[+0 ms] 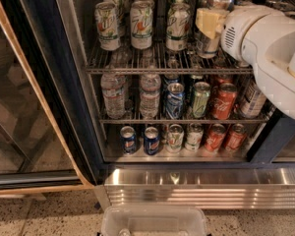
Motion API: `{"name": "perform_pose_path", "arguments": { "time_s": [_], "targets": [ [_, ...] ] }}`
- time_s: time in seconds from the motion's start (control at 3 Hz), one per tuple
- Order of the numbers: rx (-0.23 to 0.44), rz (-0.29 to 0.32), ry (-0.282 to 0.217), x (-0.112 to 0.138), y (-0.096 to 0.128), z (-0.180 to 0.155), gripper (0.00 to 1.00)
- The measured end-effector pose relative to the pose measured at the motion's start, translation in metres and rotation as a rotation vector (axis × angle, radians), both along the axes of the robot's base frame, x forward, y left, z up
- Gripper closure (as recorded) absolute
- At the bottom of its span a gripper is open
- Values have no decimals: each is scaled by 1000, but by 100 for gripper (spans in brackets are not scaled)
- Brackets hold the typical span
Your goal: Pick redbull can from top shelf of fridge
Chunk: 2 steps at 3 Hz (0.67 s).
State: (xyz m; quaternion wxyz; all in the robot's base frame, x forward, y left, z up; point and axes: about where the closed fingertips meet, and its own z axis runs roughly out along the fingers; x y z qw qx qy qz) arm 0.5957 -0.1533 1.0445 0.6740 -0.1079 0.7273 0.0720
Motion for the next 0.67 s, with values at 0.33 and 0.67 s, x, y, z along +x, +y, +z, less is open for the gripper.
{"name": "perform_pose_path", "arguments": {
  "time_s": [0.33,0.67],
  "targets": [
    [46,33,21,-9,-2,-4,100],
    [47,34,22,-9,-2,-4,100]
  ]
}}
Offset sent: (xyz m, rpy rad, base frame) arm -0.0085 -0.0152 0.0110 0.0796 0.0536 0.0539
